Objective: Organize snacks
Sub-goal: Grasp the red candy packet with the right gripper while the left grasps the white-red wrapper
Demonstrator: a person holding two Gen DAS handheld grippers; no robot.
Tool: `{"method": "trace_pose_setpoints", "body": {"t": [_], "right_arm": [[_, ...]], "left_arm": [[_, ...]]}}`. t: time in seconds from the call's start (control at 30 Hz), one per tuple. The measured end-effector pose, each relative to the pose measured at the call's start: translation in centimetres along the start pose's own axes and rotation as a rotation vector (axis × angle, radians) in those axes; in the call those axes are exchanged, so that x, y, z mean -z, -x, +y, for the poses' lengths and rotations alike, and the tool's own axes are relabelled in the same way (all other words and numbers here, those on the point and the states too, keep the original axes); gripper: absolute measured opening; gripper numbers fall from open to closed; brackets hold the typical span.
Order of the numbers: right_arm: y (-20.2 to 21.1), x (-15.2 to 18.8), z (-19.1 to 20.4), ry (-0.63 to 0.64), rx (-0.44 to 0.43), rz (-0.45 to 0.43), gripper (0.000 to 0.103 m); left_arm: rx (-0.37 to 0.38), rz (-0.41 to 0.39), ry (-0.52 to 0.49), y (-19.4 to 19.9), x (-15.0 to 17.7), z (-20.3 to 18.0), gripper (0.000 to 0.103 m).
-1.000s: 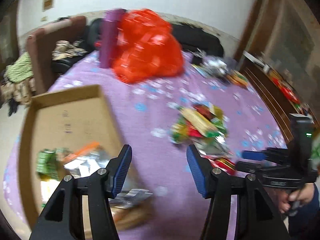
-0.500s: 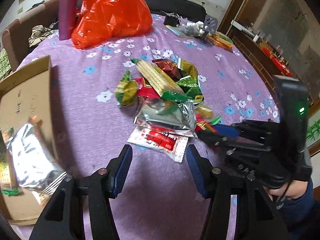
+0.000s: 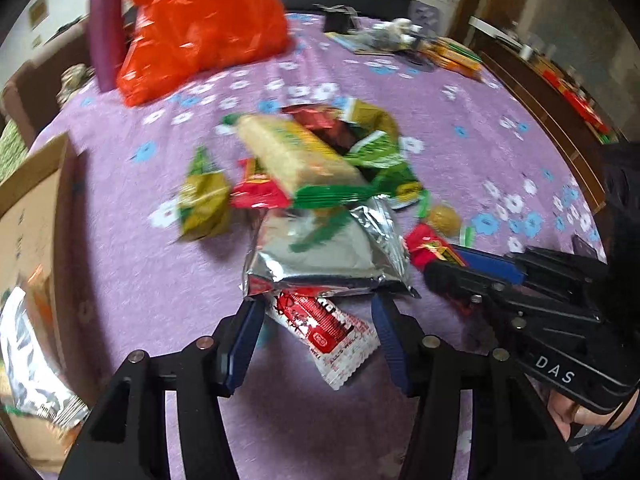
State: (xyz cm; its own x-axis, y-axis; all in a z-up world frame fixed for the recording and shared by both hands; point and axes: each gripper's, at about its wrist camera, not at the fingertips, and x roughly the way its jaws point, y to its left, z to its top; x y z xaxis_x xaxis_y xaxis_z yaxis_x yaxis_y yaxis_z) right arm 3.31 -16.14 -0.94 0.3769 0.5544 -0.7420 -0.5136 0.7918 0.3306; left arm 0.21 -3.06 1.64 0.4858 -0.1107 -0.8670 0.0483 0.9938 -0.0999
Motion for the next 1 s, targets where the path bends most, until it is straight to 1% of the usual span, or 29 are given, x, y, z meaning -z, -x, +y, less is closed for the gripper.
{"method": "trace_pose_setpoints", "body": {"t": [0.03,0.13,0.17,0.27,0.33,0.37,0.47,0.5,0.53,0.57,0.63,0.73,1.0], "right_arm": [[0.0,0.0,-0.1,-0.005,-0.01,-0.001,0.021],[0.1,0.0,-0.4,-0.015,-0.026,-0.002,0.021],[0.1,0.0,-0.4,-0.016,-0.029,-0.002,0.021],[0.1,0.1,-0.3,-0.013,-0.031,-0.001,0.021],[0.2,0.2,-0.3,-0.015,-0.038,-0.001,0.021],[0.2,0.2,-0.3,-0.015,-0.041,-0.001,0.021],[0.3,0.3,-0.4,-0.017,-0.041,-0.004,0.021],[0.3,0.3,-0.4,-0.016,-0.041,-0.005,0.021],[0.3,0.3,-0.4,-0.014,-0.039,-0.006,0.021],[0.4,0.3,-0.3,-0.011,-0.038,-0.007,0.021],[0.5,0.4,-0.2,-0.005,-0.041,-0.011,0.021],[0.5,0.5,0.0,0.001,-0.04,-0.012,0.021],[0.3,0.6,0.0,0.0,-0.043,-0.006,0.021]], "left_arm": [[0.001,0.001,-0.038,0.1,0.1,-0.6,0.054],[0.017,0.002,-0.08,0.9,0.6,-1.0,0.054],[0.013,0.003,-0.077,1.1,0.7,-0.8,0.054],[-0.009,0.02,-0.024,0.8,0.7,0.1,0.054],[0.009,0.038,0.016,-0.1,0.5,0.3,0.054],[0.014,0.038,0.025,-0.2,0.5,0.3,0.054],[-0.008,0.023,0.03,-0.6,0.1,-0.5,0.053],[-0.024,0.016,0.028,-0.8,0.0,-0.8,0.052],[-0.031,0.012,0.024,-0.9,-0.1,-1.1,0.047],[-0.026,0.009,0.025,-0.9,-0.1,-1.3,0.044],[-0.007,-0.002,0.034,-0.9,-0.2,-1.4,0.031],[0.027,-0.017,0.046,-0.9,0.0,-1.2,0.023],[0.059,-0.003,0.072,-0.9,-0.3,-0.5,0.023]]}}
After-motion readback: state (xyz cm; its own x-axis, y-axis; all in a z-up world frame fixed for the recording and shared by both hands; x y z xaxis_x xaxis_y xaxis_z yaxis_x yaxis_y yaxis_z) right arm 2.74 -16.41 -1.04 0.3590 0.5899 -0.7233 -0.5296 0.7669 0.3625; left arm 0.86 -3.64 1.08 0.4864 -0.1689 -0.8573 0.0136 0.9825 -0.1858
